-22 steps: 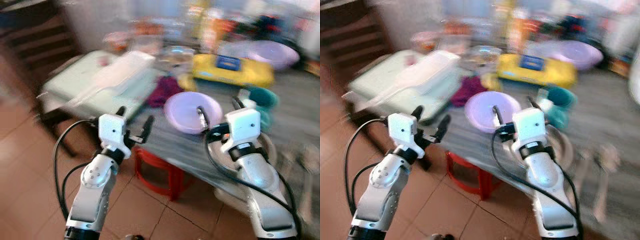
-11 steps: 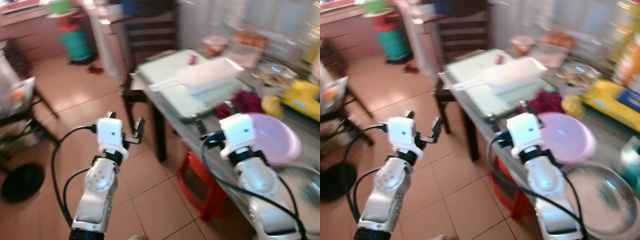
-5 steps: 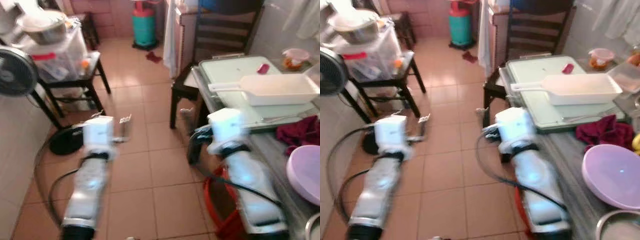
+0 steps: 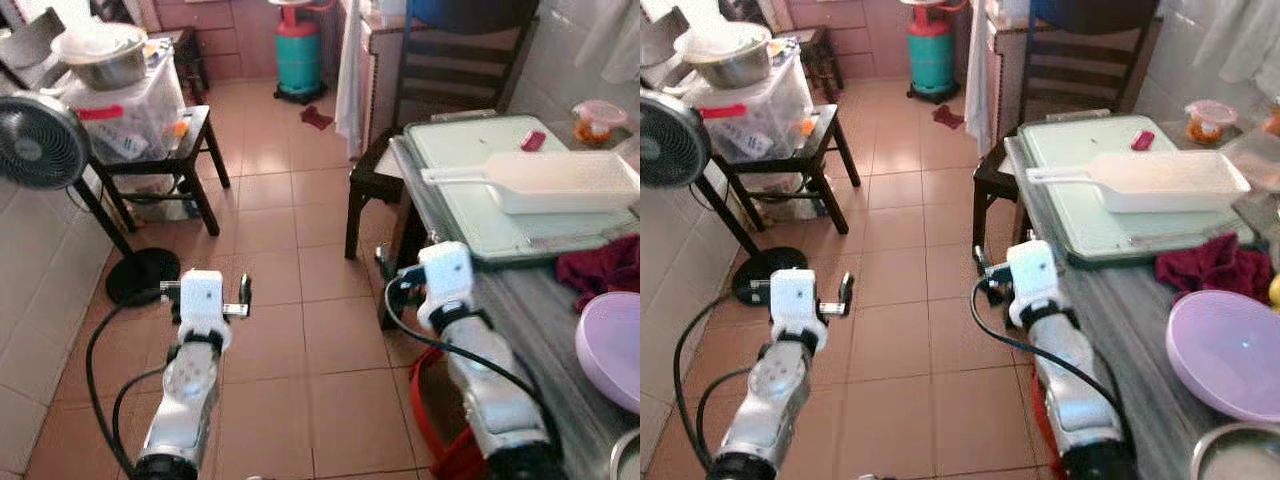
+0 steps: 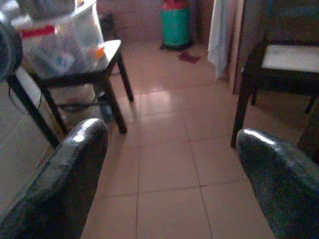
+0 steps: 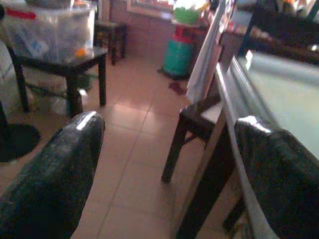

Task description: Setting the table

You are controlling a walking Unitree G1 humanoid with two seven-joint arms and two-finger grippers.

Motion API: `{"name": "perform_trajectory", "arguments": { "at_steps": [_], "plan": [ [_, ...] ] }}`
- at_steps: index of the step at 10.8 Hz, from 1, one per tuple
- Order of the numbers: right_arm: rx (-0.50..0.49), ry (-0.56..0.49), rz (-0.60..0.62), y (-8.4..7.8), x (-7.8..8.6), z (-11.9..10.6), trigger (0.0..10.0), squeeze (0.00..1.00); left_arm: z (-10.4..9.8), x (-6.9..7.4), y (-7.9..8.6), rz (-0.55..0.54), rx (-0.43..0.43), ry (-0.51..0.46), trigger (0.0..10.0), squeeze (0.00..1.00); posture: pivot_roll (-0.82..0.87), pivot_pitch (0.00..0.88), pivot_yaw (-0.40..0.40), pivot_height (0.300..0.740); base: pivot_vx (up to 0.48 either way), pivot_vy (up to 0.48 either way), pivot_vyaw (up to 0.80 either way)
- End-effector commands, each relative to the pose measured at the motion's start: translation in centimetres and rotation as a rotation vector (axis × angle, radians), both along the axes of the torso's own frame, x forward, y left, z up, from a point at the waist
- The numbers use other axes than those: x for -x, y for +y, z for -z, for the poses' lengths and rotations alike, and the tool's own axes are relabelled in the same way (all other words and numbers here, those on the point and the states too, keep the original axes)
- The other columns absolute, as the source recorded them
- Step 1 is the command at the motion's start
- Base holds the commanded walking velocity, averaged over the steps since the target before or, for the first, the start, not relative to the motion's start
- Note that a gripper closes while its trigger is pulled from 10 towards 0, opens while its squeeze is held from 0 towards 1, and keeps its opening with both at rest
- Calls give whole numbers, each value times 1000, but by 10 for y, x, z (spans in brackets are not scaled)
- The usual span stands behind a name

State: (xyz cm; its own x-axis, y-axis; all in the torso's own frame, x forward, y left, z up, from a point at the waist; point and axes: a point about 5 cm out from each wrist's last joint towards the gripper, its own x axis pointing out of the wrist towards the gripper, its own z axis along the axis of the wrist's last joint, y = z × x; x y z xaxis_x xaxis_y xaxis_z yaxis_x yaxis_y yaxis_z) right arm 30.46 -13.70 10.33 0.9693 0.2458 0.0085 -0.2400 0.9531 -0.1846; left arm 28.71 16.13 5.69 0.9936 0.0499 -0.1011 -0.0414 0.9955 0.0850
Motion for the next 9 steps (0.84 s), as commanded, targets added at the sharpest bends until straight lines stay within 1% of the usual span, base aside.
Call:
{"name": "perform_trajectory", "arguments": {
  "at_steps": [1,2,3,4,5,6,8,9],
  "plan": [
    [-30,3,-14,6,-3,3,10000,0,12,7,14,-47,-17,37,10000,0,-27,35,-8,740,0,0,0],
    [-24,2,-43,12,-3,3,10000,0,16,9,19,-63,-18,53,10000,0,-15,35,-9,740,0,0,0],
    [-28,-13,-78,23,-5,4,10000,0,14,10,26,-84,-13,38,10000,0,-1,39,-3,740,0,0,0],
    [-42,-14,-74,26,-7,5,10000,0,10,7,25,-72,-21,24,10000,0,21,40,3,740,0,0,0],
    [-59,-11,-75,29,-7,8,10000,0,6,3,23,-64,-26,11,10000,0,34,47,11,740,0,244,0],
    [-58,-2,-82,32,-6,12,10000,0,4,2,25,-59,-28,8,10000,0,40,56,17,740,0,274,0],
    [-61,4,-78,31,-3,18,10000,0,6,0,25,-38,-32,19,10000,0,22,49,32,740,0,283,0],
    [-62,9,-54,25,-4,21,10000,0,7,-4,20,-16,-39,28,10000,0,29,35,36,740,0,289,0]
  ]
}}
